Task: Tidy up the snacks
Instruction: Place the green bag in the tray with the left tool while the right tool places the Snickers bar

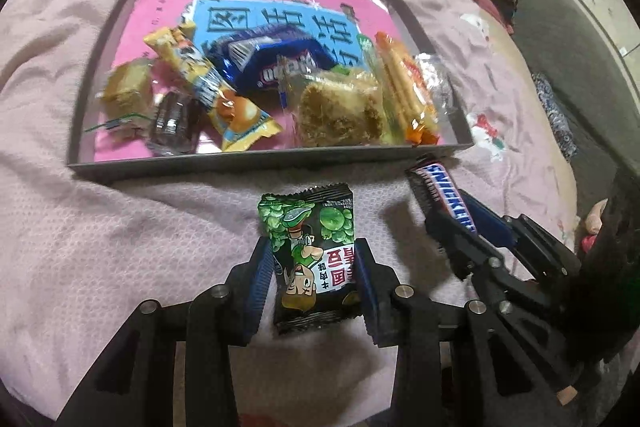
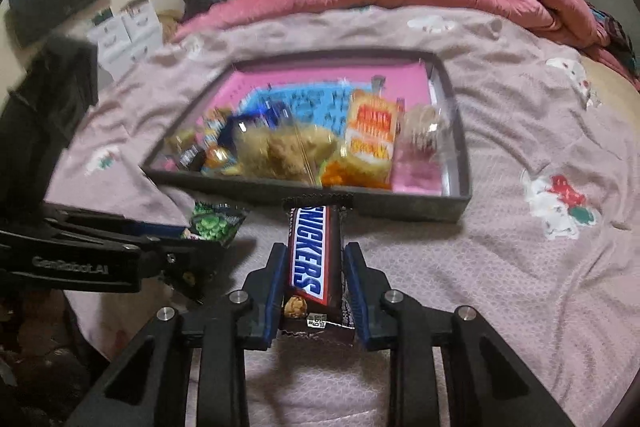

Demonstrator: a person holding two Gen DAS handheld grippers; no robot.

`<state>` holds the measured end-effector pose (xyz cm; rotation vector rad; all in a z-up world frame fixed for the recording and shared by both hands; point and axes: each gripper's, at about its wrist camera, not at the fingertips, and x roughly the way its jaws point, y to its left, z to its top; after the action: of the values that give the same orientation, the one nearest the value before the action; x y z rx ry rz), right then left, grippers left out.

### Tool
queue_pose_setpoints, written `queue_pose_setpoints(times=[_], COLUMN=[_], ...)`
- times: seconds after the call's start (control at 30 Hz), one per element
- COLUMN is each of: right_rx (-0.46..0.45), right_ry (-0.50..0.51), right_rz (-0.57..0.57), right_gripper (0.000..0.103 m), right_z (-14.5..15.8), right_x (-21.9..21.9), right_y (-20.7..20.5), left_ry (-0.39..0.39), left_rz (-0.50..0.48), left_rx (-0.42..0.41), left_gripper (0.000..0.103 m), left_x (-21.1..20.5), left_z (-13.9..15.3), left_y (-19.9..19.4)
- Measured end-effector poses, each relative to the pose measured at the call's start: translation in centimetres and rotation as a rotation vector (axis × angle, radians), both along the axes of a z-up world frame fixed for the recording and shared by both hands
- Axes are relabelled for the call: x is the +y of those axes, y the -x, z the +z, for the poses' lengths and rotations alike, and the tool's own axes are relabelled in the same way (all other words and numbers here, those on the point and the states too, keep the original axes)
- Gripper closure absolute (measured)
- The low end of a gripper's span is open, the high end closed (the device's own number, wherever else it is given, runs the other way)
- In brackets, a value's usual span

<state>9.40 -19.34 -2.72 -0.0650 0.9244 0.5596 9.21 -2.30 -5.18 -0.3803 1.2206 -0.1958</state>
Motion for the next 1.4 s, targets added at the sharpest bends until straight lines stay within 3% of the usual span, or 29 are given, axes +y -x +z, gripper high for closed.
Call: queue_pose_setpoints(times=[0.3, 0.57, 0.87, 1.4], right_rx=[-0.074, -0.109, -0.144, -0.131], right_ry=[-0.069, -0.093, -0.112, -0.060], right_rz=[-0.077, -0.127, -0.137, -0.162], right_gripper=[0.073, 0.073, 0.073, 0.073], right_z=[1.9, 2.4, 2.7, 0.7], right_x=[-1.5, -2.2, -2.0, -1.3], right_y=[-1.5, -3.6, -5.2, -8.6], left_ry=[-0.022, -0.058, -0.109, -0.160], left_rz=[0.074, 0.140, 0.156, 0.150], left_rx=[-0.110, -0.165, -0.200, -0.163], left_gripper=[0.062, 0.062, 0.062, 0.062], left_x=[2.9, 4.9, 4.9, 4.4], left_z=[4.3, 5.6, 5.7, 2.7], left_y=[1.2, -0.2, -2.3, -5.1])
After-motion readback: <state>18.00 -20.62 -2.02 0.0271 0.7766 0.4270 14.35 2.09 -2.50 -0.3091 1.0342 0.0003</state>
